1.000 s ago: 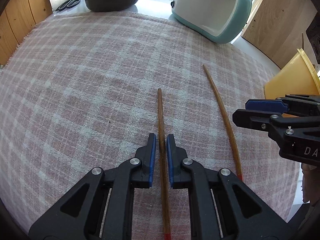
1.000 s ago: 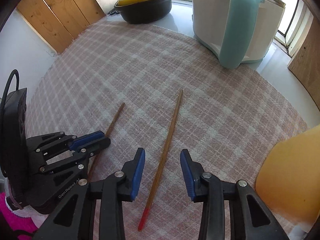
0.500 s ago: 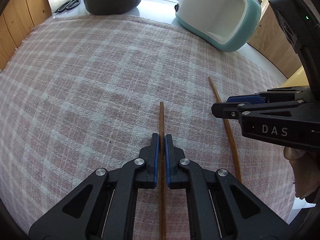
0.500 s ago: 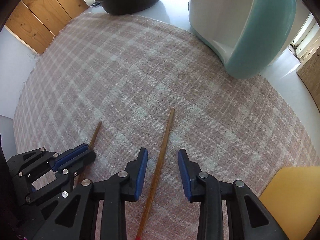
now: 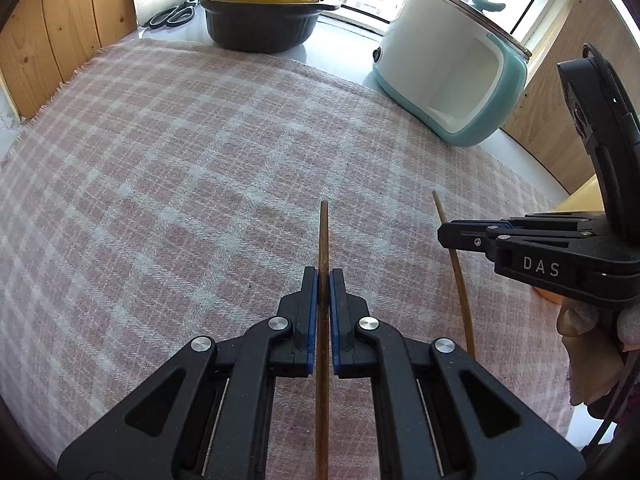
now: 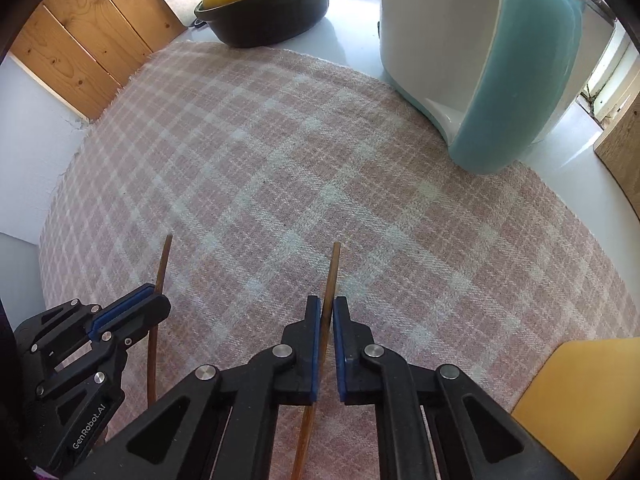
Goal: Organize utensils
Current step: 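Lift both chopsticks and carry them toward the yellow container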
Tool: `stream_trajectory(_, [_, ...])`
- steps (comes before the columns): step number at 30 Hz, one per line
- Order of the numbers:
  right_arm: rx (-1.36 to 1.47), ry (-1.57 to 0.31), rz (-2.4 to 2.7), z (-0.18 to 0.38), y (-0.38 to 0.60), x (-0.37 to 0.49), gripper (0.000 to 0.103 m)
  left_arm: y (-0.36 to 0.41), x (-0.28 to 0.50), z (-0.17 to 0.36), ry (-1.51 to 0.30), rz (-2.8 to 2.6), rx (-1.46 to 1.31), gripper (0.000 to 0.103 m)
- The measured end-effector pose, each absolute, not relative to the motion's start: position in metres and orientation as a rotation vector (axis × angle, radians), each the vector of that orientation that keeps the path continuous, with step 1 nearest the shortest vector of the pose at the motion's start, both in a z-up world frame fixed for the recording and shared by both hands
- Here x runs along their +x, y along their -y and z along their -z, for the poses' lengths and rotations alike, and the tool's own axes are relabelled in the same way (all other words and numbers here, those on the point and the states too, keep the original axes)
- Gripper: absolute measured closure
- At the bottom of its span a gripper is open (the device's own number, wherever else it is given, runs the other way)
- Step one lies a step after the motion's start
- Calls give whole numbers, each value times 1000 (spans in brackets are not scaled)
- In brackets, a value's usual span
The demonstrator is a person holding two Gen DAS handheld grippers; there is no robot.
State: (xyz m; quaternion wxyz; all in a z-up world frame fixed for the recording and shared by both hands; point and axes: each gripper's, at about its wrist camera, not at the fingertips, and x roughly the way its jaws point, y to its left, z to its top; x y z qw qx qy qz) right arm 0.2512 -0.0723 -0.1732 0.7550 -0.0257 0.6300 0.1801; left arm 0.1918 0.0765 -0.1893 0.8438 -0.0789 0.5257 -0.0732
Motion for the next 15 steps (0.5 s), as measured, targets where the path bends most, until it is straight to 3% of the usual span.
stream_trajectory(15, [-46,-1143,-504,92,97,182,100,-71,149,129,-968,169,-185,100])
